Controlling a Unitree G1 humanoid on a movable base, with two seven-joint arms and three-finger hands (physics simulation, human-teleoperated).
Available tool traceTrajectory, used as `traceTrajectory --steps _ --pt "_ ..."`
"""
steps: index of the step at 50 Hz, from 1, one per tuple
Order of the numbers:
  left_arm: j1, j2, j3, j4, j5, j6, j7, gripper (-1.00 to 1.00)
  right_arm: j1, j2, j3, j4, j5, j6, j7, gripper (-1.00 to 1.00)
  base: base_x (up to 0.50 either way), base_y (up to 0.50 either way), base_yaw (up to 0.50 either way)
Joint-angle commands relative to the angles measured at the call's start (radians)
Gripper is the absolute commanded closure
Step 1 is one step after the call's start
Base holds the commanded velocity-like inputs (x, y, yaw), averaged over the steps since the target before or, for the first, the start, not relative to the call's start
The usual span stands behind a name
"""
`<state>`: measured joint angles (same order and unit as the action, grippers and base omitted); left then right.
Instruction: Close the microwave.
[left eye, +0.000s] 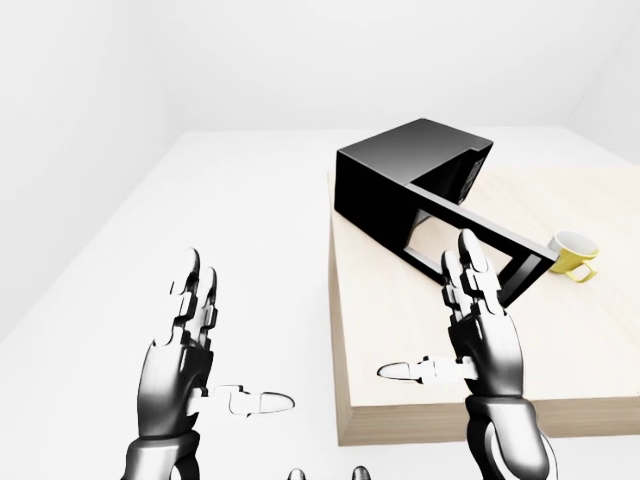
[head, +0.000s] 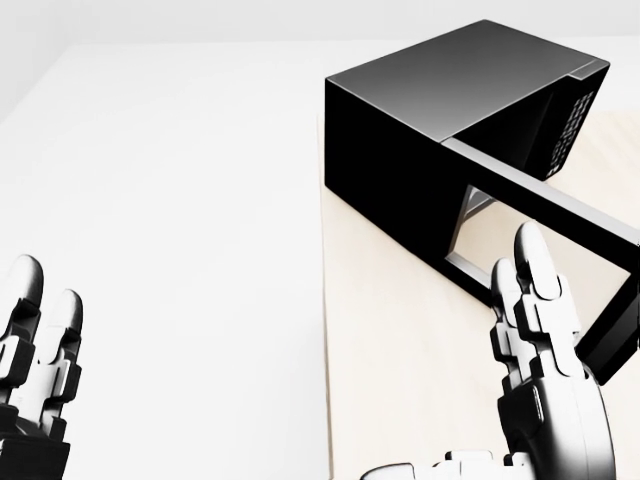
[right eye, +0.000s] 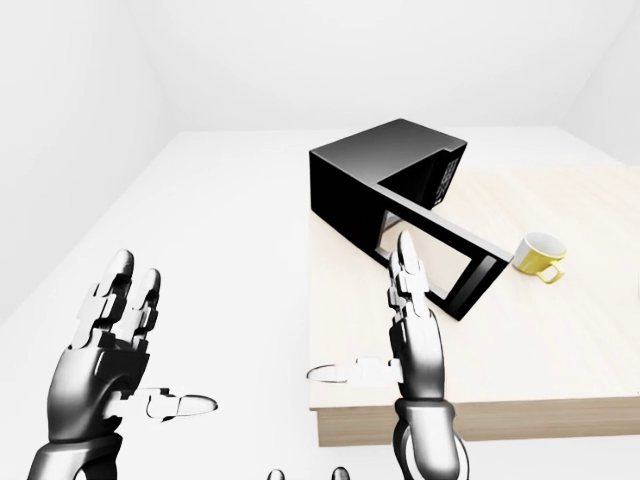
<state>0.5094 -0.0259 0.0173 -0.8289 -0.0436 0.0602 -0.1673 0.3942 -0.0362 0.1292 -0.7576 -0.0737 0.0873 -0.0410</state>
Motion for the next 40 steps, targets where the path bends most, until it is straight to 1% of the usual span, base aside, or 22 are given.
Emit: traceTrajectory --steps 1,12,13,14,15,18,23,27,34,40 --pt "-0.001 0.000 0.000 -0.002 0.000 -0.001 -0.002 -1.00 -0.001 -0.002 0.003 -0.003 0.000 0.000 -0.002 -1.00 0.50 0.07 0.00" --pt "0.001 -0.001 -0.002 -0.004 0.004 -0.002 0.001 -1.00 0.001 -0.002 0.002 -0.007 -0.002 0.000 -0.004 -1.00 0.50 0.08 0.00" --pt "0.010 -0.002 -0.005 0.001 -0.001 -0.020 -0.003 -1.00 0.003 0.000 -0.004 0.000 0.009 0.000 -0.004 -1.00 0.00 0.00 0.00" --pt "0.009 -0.002 -0.004 0.001 -0.003 -0.023 -0.001 -1.00 0.002 0.002 -0.004 0.001 0.006 0.000 -0.008 -1.00 0.00 0.00 0.00" --pt "0.006 -0.001 -0.003 0.001 -0.006 -0.019 -0.001 -1.00 0.000 0.002 -0.004 0.003 0.007 0.000 -0.007 -1.00 0.00 0.00 0.00" --pt "0.005 0.000 -0.004 0.003 -0.007 -0.018 -0.002 -1.00 0.002 0.001 0.000 0.005 0.004 0.000 -0.008 -1.00 0.00 0.00 0.00" --pt "0.005 0.001 -0.004 0.004 -0.008 -0.019 -0.001 -1.00 0.002 0.000 -0.001 0.003 0.006 0.000 -0.007 -1.00 0.00 0.00 0.00" --pt "0.007 0.003 -0.008 0.006 -0.004 -0.025 0.000 -1.00 0.001 0.000 -0.004 0.003 0.008 0.000 -0.005 -1.00 0.00 0.00 0.00" --pt "0.007 0.003 -0.007 0.007 -0.005 -0.025 0.000 -1.00 -0.004 0.002 -0.008 0.012 0.009 0.000 -0.004 -1.00 0.00 0.00 0.00" --pt "0.008 0.004 -0.008 0.010 -0.004 -0.030 0.000 -1.00 -0.052 0.011 -0.026 0.088 0.003 0.000 -0.007 -1.00 0.00 0.00 0.00"
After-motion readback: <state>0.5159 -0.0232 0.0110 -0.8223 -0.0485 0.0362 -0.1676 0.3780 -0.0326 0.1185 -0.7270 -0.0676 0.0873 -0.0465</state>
